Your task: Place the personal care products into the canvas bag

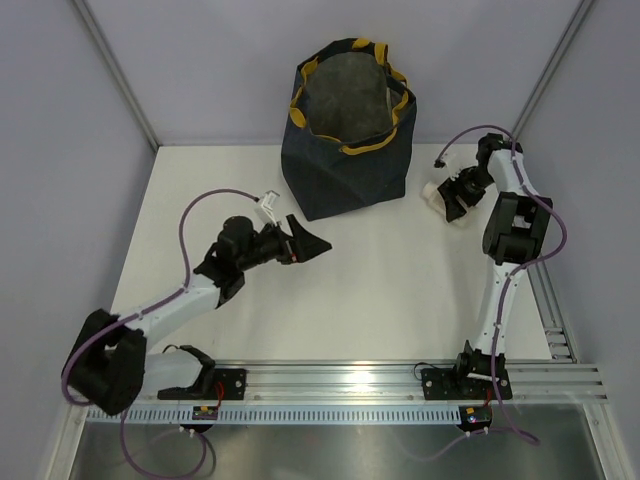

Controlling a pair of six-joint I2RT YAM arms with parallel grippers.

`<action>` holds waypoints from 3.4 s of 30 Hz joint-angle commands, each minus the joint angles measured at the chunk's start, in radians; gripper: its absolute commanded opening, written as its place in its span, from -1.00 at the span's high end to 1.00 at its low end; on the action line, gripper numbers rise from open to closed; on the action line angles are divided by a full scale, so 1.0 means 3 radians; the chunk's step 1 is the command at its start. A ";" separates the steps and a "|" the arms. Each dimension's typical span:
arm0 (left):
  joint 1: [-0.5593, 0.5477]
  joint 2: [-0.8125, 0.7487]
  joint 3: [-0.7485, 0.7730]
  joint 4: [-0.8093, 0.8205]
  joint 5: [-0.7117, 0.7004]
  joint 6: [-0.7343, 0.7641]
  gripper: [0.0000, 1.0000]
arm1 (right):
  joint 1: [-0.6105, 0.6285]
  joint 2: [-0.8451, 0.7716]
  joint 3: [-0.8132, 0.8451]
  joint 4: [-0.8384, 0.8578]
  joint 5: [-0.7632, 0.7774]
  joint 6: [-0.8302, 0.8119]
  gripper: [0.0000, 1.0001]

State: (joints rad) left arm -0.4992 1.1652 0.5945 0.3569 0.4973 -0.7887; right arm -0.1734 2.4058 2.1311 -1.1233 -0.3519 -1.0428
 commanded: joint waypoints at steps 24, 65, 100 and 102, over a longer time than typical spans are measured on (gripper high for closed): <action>-0.1046 0.1429 0.1107 0.0396 -0.0814 -0.0445 -0.97 | -0.0051 -0.2941 -0.2171 -0.0325 -0.2937 0.1205 1.00; -0.1046 -0.0698 -0.0156 -0.0740 -0.1560 0.1100 -0.98 | 0.2040 -0.0759 0.0409 0.2773 0.1214 0.3900 0.62; -0.1041 -0.1460 0.0349 -0.2064 -0.2705 0.1652 -0.98 | 0.1059 -0.3716 -0.1748 0.1693 0.1269 0.3323 -0.99; -0.1036 -0.1486 0.0365 -0.2140 -0.2746 0.1617 -0.98 | 0.1033 -0.3958 -0.2299 0.1785 0.1556 0.3277 -0.99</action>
State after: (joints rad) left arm -0.8101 0.7395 0.6579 -0.2554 -0.2573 -0.3103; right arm 0.1352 1.2652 1.6257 -0.6201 -0.0792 -0.0574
